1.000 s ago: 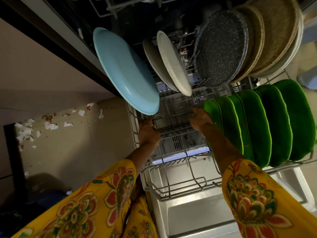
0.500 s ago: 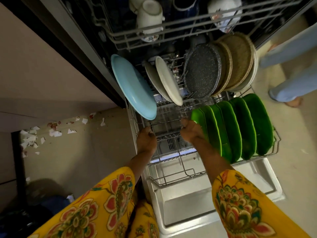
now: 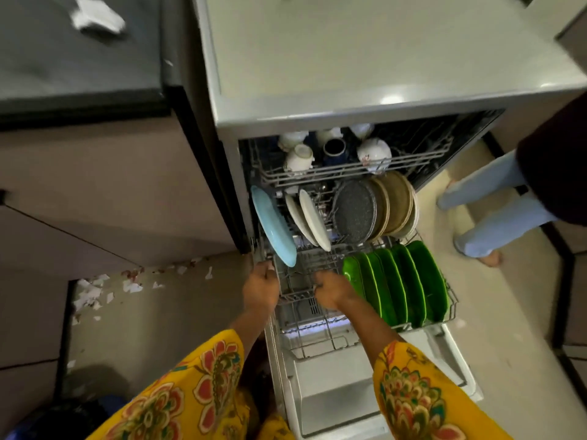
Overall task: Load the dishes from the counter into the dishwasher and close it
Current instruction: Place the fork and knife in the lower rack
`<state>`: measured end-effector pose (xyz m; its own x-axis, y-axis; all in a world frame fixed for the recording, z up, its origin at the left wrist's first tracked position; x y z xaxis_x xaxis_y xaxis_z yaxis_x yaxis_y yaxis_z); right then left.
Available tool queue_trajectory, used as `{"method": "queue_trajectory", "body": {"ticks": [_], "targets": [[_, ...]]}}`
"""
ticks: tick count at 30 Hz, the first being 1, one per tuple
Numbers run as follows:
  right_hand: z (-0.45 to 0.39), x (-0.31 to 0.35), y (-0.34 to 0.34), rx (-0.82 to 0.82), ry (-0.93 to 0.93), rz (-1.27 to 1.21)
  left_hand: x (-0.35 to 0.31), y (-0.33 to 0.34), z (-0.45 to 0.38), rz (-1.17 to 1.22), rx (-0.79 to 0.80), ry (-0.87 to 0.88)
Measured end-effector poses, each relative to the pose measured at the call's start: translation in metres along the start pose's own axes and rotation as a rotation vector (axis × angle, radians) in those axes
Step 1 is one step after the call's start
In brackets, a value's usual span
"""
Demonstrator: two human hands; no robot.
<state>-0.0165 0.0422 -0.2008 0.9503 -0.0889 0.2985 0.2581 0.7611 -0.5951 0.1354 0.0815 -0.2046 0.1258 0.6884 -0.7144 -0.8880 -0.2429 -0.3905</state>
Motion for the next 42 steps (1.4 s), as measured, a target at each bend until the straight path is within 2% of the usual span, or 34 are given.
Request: {"method": "queue_trajectory", "body": {"ticks": [8,15,20,26,31,42], "targets": [[0.071,0.077,-0.062,-0.038,-0.122,-0.089,-0.063,-0.088,0.055,0.193,-0.118,0.176],[0.136,0.189,-0.11,-0.103,-0.317,-0.179,-0.12,-0.19,0.086,0.266,-0.265,0.31],[0.146,0.274,-0.133,-0.173,-0.417,-0.289,-0.159,-0.261,0.077,0.26,-0.361,0.408],[0.127,0.373,-0.156,-0.313,-0.529,-0.348,-0.191,-0.342,0.036,0.304,-0.448,0.457],[0.089,0.447,-0.157,-0.335,-0.555,-0.332,-0.204,-0.394,-0.023,0.31,-0.479,0.472],[0.018,0.537,-0.161,-0.361,-0.449,-0.314,-0.228,-0.441,-0.126,0.251,-0.331,0.321]]}}
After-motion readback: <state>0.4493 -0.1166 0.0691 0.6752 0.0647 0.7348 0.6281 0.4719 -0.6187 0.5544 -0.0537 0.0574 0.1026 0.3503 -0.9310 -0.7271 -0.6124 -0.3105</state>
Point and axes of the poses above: each hand's wrist, its own z-axis away from the middle knuckle, its own y-axis out of the palm, x = y × z, the point moved 6 cm from there along -z, towards the middle knuckle, and after that the axes turned 4 degrees about z, right-handed, at the moved point
